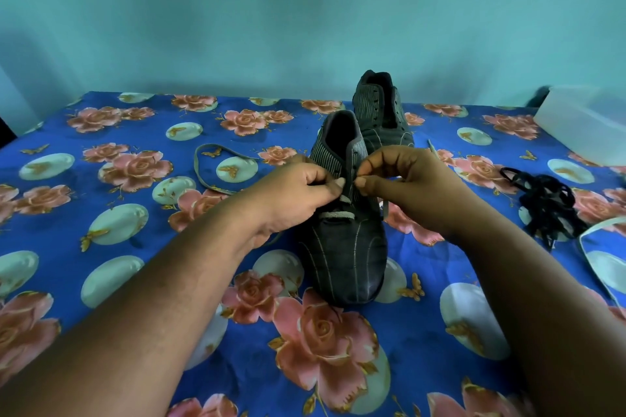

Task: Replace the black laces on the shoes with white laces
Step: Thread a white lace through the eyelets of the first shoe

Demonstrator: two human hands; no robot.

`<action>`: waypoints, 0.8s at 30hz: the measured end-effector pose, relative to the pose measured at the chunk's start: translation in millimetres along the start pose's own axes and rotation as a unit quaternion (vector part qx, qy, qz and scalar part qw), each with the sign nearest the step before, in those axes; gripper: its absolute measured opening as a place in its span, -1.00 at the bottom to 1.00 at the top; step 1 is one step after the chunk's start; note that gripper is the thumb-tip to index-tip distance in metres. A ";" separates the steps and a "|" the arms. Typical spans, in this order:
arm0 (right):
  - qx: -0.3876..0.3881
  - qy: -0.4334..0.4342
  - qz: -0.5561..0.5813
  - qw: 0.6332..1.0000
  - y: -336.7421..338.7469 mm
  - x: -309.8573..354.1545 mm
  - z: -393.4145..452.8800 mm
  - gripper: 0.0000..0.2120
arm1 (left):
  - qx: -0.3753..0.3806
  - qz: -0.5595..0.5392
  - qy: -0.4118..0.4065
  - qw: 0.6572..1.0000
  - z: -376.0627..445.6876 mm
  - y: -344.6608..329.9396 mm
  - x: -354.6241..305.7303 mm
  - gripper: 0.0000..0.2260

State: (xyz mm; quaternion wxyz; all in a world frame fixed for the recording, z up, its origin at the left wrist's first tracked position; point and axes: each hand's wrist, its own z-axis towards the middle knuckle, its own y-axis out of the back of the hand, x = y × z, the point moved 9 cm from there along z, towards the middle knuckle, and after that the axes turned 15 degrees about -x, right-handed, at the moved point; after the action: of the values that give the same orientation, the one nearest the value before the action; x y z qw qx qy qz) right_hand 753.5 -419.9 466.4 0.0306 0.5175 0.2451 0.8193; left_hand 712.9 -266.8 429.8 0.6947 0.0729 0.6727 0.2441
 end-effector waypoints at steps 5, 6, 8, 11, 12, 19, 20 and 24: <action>-0.009 -0.029 -0.045 0.999 2.6 1.2 -2.2 -0.87 | -0.006 -0.072 0.016 0.997 -2.8 0.7 1.7 -0.89; -0.012 -0.028 -0.056 0.998 3.0 2.6 -2.7 -0.87 | -0.009 -0.077 0.012 0.997 -3.1 1.4 1.2 -0.91; -0.023 -0.036 -0.071 0.997 4.1 2.0 -2.3 -0.87 | -0.019 -0.071 0.001 0.997 -2.7 3.4 -0.3 -0.92; -0.027 -0.009 -0.067 0.997 4.7 -1.6 1.9 -0.93 | -0.038 -0.065 -0.002 0.997 -1.8 6.3 -2.2 -0.94; -0.028 0.028 -0.070 0.997 5.7 0.8 3.1 -0.95 | -0.041 -0.071 0.005 0.997 -2.0 6.4 -2.3 -0.93; -0.052 0.311 -0.192 0.929 4.2 31.0 -0.8 -0.97 | -0.037 -0.077 0.033 0.996 -4.9 1.4 -2.2 -0.83; -0.051 0.264 -0.176 0.947 7.2 28.7 0.5 -0.93 | -0.036 -0.079 0.039 0.995 -5.3 0.9 -1.5 -0.85; -0.005 -0.026 -0.138 0.990 7.4 -0.5 -4.4 -0.62 | -0.038 -0.076 0.047 0.995 -5.9 0.8 -0.1 -0.91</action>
State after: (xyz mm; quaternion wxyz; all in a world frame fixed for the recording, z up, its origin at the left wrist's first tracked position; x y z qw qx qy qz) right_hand 751.5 -428.2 467.7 0.1524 0.4998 0.3096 0.7944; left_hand 707.1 -267.5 429.8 0.6813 -0.0162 0.6981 0.2195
